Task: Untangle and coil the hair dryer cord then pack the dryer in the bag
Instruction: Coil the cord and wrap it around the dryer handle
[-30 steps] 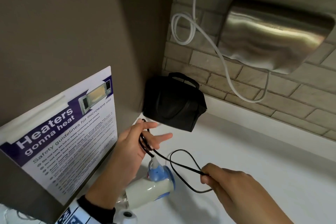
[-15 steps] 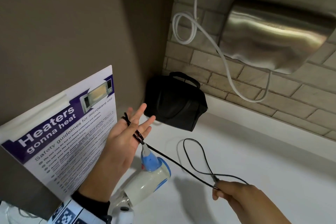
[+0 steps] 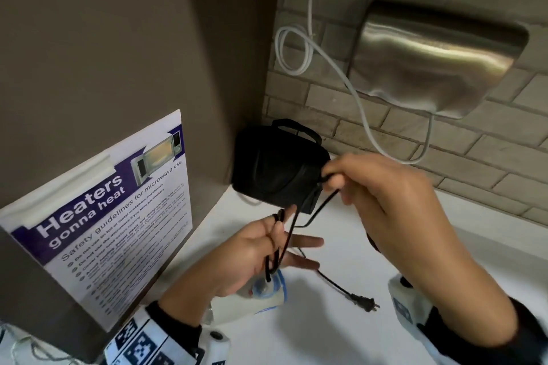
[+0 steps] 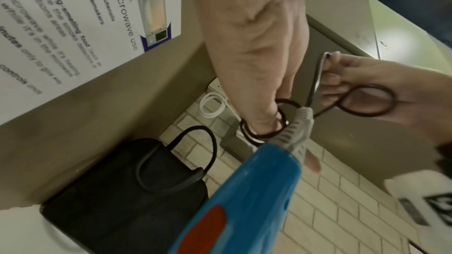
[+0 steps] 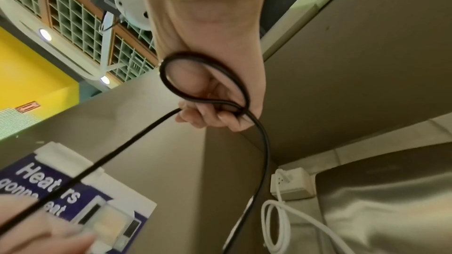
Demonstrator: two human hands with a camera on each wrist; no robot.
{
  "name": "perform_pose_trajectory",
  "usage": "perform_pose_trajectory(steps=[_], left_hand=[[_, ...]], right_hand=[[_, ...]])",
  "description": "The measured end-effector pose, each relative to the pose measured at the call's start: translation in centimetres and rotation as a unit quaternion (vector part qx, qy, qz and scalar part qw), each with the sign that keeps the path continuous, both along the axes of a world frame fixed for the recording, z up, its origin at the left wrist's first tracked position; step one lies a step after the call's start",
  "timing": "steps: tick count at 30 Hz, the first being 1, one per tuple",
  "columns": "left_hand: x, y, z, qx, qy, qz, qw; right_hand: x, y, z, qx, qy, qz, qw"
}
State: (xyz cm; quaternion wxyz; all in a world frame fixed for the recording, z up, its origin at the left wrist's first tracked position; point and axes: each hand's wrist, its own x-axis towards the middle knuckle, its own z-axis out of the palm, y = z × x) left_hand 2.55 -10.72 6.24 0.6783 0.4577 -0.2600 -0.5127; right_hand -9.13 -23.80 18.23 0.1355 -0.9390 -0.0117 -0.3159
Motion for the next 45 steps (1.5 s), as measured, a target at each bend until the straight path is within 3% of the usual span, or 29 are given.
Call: perform_pose_trajectory(steps=[5, 10, 15, 20, 21, 23, 26, 27, 29, 34, 38, 45], left_hand=[[-0.3, 1.1, -0.2, -0.015, -0.058, -0.081, 0.995], [-0.4, 1.8, 0.0, -0.051, -0.034, -0.119, 0.991], [-0.6, 2.1, 0.4, -0.084, -0.024, -0.08, 0.993], [-0.2, 1.8, 0.3, -0.094, 0.054, 0.008, 0.994], [-0.1, 1.7, 0.3, -0.098, 0.065, 0.012, 0.993], [0.1, 1.6, 0.3, -0.101, 0.082, 0.011, 0.991], [0.1, 1.3, 0.2, -0.095, 0.098, 0.018, 0.99], [0.1, 1.3, 0.2, -0.094, 0.098, 0.019, 0.991], [0.1, 1.0, 0.1, -0.099, 0.095, 0.003, 0.991], [-0.4, 0.6, 0.2, -0.096, 0.079, -0.031, 0.992], [-1.1, 0.2, 0.2, -0.091, 0.076, -0.028, 0.993], [-1.3, 0.4, 0.6, -0.076, 0.089, 0.105, 0.988]], right_hand=[[5.3, -2.8, -2.3, 0.02, -0.014, -0.029, 0.999], [8.4, -5.6, -8.2, 0.036, 0.072, -0.052, 0.995], [8.1, -4.8, -13.9, 0.02, 0.229, -0.048, 0.972], [5.8, -4.0, -18.0, 0.0, 0.339, -0.084, 0.937], [5.3, -4.0, -18.0, 0.02, 0.361, -0.065, 0.93], [4.6, -4.0, -17.0, 0.174, 0.393, -0.005, 0.903], [3.2, -3.9, -14.3, 0.488, 0.35, 0.137, 0.788], [2.8, -3.9, -13.4, 0.535, 0.337, 0.164, 0.757], [2.6, -3.5, -12.5, 0.562, 0.322, 0.189, 0.738], [3.2, -2.3, -12.8, 0.575, 0.299, 0.172, 0.742], [4.0, -1.6, -12.6, 0.535, 0.298, 0.162, 0.774], [3.5, -1.3, -13.2, 0.507, 0.301, 0.122, 0.798]])
